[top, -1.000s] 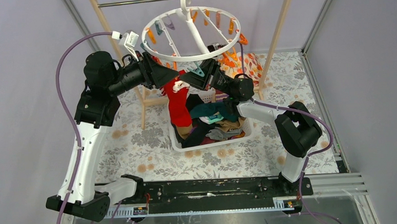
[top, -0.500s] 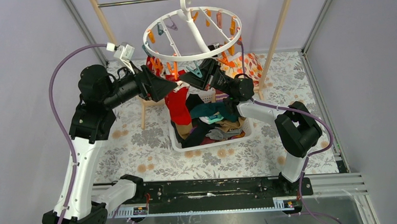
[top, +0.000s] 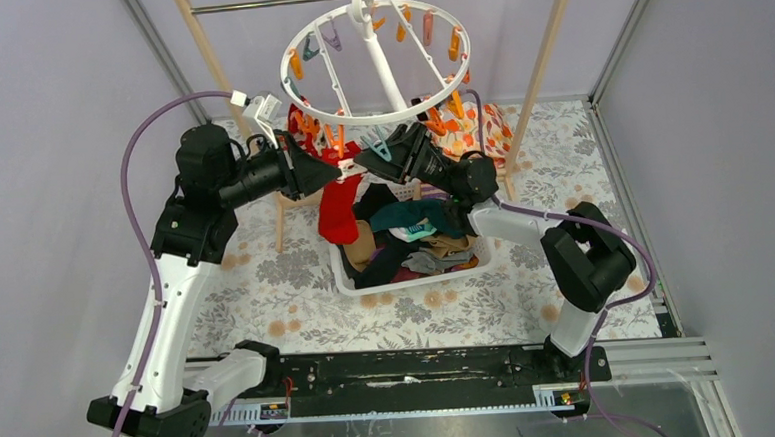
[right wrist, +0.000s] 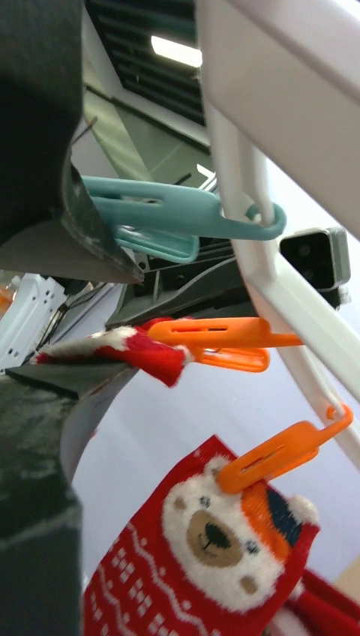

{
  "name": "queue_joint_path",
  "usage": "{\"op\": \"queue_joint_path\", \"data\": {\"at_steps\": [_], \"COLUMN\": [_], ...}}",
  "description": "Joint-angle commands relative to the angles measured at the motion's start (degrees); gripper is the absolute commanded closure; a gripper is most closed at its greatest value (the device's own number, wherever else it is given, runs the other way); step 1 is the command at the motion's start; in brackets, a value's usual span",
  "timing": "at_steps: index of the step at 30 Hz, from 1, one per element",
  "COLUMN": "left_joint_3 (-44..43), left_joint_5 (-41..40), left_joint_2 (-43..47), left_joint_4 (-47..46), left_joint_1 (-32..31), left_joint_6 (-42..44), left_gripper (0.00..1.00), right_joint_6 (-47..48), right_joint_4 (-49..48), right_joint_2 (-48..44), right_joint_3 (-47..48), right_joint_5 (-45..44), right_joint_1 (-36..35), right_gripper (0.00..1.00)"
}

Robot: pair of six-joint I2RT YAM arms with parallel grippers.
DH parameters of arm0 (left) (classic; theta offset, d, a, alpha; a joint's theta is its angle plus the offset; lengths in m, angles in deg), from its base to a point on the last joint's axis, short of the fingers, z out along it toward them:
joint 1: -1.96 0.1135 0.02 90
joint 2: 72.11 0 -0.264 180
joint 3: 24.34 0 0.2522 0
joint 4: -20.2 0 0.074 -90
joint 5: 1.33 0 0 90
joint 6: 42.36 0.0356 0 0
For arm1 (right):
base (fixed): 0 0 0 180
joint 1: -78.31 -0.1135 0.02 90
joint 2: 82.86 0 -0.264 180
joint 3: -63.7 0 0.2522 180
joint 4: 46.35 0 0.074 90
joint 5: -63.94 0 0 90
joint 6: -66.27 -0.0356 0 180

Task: Clip the socks to the hanger
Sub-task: Clamp the sock onto the hanger.

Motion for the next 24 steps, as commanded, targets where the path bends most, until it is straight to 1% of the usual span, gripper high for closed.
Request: {"op": "queue_joint_path", "data": {"at_steps": [1,4,7,10,14,21,24], "left_joint_3": [0.7,0.5,-0.4,-1.1,-1.5,-2.2,-2.6], "left_joint_5": [-0.2,-1.2,-2.3,-3.4,-4.3,-4.6,-4.5], "left_joint_2": [1.7,2.2,2.5,2.6,2.5,2.3,2.2], "left_joint_4": [-2.2,-1.3,-0.2,0.5,0.7,0.8,1.4], "left_joint_1": [0.4,0.4,0.4,0.4,0.4,0.4,0.4], "left_joint_6": [1.0,2.0,2.9,3.7,4.1,4.1,4.1], "left_gripper": [0.9,0.94,0.95,0.96,0.96,0.96,0.96], "right_joint_6": [6.6,10.4,14.0,18.0,22.6,28.2,31.1], "right_joint_4": [0.6,1.2,1.9,2.4,4.9,10.7,15.5], "right_joint_2": [-4.7,-6.2,-8.0,-10.5,-14.4,-18.6,-19.5], "right_joint_3": [-3.0,-6.1,-9.1,-11.9,-12.6,-12.6,-12.0], "right_joint_5": [-2.7,-3.8,-3.9,-4.3,-3.8,-5.0,-7.3], "right_joint_1": [0.3,0.8,1.3,1.5,1.5,1.5,1.3], "right_gripper": [0.47,0.4,0.37,0.36,0.37,0.4,0.4]}}
